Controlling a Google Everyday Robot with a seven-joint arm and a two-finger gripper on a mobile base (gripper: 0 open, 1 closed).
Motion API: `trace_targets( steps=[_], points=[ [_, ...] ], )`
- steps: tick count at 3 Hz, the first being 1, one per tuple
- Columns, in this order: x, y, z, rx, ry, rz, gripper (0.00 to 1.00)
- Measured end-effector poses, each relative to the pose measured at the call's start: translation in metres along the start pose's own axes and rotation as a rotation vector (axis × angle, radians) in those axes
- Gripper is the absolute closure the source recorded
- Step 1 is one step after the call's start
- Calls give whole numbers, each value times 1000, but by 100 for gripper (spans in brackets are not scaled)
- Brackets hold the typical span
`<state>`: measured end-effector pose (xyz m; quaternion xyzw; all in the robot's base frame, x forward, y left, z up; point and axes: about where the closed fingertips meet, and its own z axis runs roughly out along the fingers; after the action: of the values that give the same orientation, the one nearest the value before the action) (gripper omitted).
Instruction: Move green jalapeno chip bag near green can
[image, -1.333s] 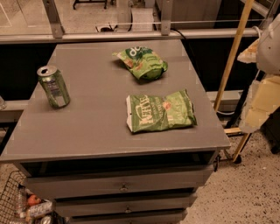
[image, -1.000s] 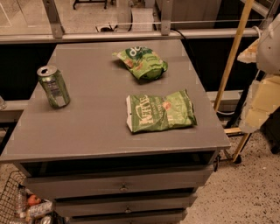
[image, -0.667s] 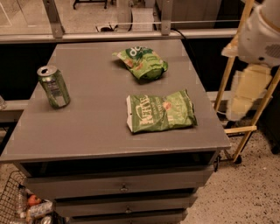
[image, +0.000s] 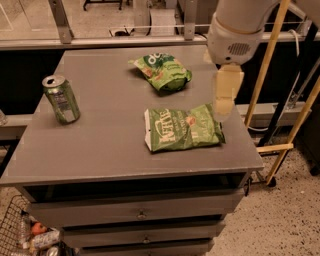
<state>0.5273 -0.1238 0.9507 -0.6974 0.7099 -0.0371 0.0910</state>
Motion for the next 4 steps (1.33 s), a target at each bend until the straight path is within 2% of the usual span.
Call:
trace_targets(
  steps=[1,2,4],
  points=[
    [-19,-11,35,-8,43,16,0],
    [-17,-18,70,-42,76,76,0],
    [3,-33,107,-111,106,162,0]
  ],
)
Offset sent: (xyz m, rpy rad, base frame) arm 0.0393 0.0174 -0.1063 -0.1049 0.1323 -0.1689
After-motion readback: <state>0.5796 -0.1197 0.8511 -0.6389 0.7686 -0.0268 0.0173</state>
